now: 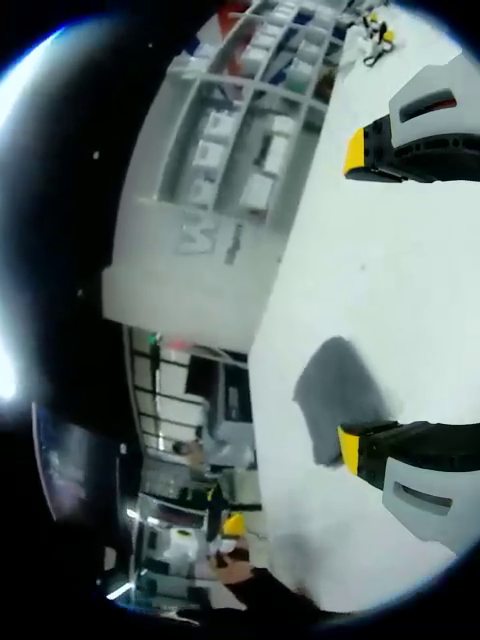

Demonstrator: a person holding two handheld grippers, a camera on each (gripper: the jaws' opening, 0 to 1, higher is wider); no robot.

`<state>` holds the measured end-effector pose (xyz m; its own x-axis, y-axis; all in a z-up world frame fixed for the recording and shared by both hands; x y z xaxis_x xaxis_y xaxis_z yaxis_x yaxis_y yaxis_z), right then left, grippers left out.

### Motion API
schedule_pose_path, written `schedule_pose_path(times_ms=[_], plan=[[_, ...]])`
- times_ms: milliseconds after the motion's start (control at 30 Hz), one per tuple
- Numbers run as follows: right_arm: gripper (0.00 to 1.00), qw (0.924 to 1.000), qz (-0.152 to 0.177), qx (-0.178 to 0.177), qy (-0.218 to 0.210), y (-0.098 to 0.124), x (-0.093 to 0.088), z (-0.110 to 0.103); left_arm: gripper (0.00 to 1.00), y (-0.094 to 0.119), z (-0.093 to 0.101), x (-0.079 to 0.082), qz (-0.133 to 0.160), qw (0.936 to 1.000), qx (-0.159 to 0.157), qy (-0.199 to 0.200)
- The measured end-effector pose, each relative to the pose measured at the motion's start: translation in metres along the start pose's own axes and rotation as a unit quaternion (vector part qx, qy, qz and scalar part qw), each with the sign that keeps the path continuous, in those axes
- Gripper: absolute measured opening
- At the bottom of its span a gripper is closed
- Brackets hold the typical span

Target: Open the folded towel by lifting each exposed corner and separating the folded layers until the towel lies flat within the target outline without major curled edges

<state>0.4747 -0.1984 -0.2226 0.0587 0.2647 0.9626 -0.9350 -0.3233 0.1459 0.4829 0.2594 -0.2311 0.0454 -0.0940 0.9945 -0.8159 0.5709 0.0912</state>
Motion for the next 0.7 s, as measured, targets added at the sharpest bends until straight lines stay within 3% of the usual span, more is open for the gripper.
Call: schedule_pose_path(times_ms=[267,533,700], plan=[[1.0,1.0,-0.002,0.0,-0.003,-0.016,0.001,0.006,0.99,-0.011,-0.006,0.004,-0.004,1.0,0.005,-0.007],[1.0,1.0,-0.007,0.0,0.0,-0.026,0.006,0.009,0.99,-0.029,-0.01,0.018,-0.007,0.9998,-0.001,-0.016],[1.0,0.9999,-0.009,-0.005,0.004,-0.033,0.011,0.017,0.99,-0.042,-0.015,0.02,-0.008,0.9999,-0.004,-0.003]])
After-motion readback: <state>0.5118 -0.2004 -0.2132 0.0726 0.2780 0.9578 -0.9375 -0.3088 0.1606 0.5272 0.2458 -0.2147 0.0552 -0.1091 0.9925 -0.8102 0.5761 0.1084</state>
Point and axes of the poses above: the point that each gripper's makers call its tool centre point, and the gripper's own axes: y roughly backward along the fingers, z roughly to its right, x roughly out of its top, the point moved 8 cm from there along y, roughly backward along the fingers, and after that the axes turned 4 degrees about -x, right-handed, at the moved point
